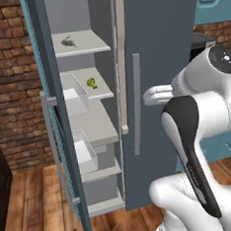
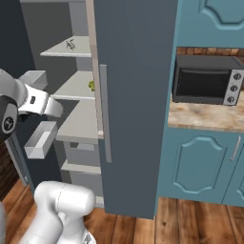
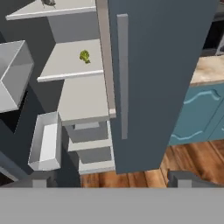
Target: There's a fish in the fridge that needs to be moved to the freezer for freezing. Pick up the fish from the fridge, place it on any shelf in the freezer, and close the fridge and freezer doors when done.
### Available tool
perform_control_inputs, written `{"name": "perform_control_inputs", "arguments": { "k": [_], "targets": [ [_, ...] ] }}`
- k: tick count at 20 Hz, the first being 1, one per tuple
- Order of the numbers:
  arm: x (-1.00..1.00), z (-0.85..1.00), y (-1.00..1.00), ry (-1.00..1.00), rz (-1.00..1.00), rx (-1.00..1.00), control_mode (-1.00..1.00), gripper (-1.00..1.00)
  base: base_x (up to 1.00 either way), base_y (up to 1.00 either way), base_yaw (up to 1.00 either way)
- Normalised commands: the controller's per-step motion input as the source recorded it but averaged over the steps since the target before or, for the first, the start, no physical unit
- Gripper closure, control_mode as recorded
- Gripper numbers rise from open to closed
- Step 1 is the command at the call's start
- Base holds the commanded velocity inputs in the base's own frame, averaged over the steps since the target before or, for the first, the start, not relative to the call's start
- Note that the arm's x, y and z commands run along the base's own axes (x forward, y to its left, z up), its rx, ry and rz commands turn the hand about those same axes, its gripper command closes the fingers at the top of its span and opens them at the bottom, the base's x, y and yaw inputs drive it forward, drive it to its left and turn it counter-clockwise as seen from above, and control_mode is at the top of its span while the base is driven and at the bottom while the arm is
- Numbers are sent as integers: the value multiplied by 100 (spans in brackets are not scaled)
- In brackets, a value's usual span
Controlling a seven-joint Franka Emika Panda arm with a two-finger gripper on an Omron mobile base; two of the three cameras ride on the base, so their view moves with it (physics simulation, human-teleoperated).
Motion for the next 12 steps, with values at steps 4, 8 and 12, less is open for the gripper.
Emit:
{"name": "perform_control_inputs", "arguments": {
  "k": [4, 8, 12],
  "targets": [
    [-94, 2, 61, -2, 0, 0, -100, -100, 0, 0, 0],
    [-50, -18, 97, -6, 0, 2, -100, -100, 0, 0, 0],
    [-28, -3, 100, -19, -3, 1, -100, -100, 0, 0, 0]
  ]
}}
